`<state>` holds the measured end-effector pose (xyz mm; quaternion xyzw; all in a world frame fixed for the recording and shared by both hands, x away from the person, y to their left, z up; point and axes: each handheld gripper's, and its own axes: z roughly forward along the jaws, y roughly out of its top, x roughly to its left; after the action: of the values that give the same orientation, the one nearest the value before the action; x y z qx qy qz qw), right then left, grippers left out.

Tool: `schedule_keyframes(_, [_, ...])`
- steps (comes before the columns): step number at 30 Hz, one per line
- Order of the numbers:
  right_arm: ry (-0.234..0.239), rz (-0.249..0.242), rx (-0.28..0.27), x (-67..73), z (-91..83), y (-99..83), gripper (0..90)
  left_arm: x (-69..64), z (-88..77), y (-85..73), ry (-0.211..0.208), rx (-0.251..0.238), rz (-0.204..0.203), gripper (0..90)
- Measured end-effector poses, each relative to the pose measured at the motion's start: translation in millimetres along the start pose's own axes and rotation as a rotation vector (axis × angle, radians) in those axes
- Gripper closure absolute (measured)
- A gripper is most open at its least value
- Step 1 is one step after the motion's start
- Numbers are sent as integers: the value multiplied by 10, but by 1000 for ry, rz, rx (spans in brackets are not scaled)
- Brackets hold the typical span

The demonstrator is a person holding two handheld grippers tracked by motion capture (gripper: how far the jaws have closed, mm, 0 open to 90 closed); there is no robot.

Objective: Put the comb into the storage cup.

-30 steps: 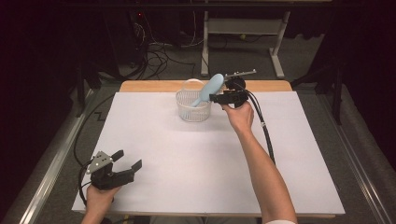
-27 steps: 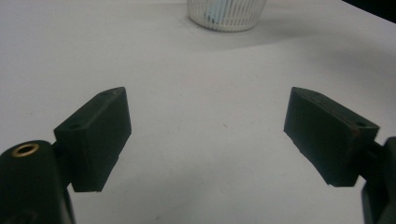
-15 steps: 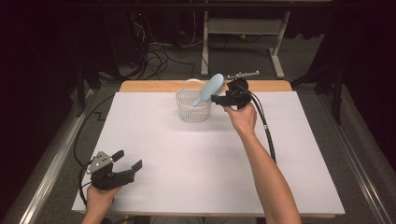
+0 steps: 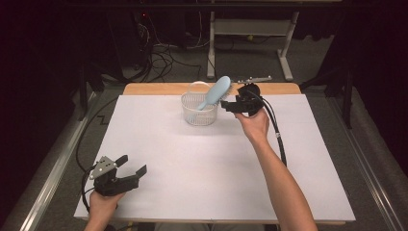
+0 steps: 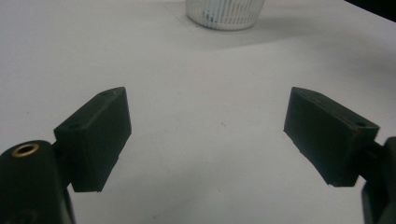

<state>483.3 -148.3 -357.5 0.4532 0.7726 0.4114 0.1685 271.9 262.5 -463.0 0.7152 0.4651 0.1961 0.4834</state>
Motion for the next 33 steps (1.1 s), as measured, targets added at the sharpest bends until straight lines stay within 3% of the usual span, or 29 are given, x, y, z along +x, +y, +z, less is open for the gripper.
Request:
schedule_keyframes(16, [0, -23, -21, -38, -172, -47, 336, 4, 0, -2, 0, 3, 4, 144])
schedule_keyframes(33, [-11, -29, -62, -187, -394, -101, 330, 12, -11, -6, 14, -2, -2, 144])
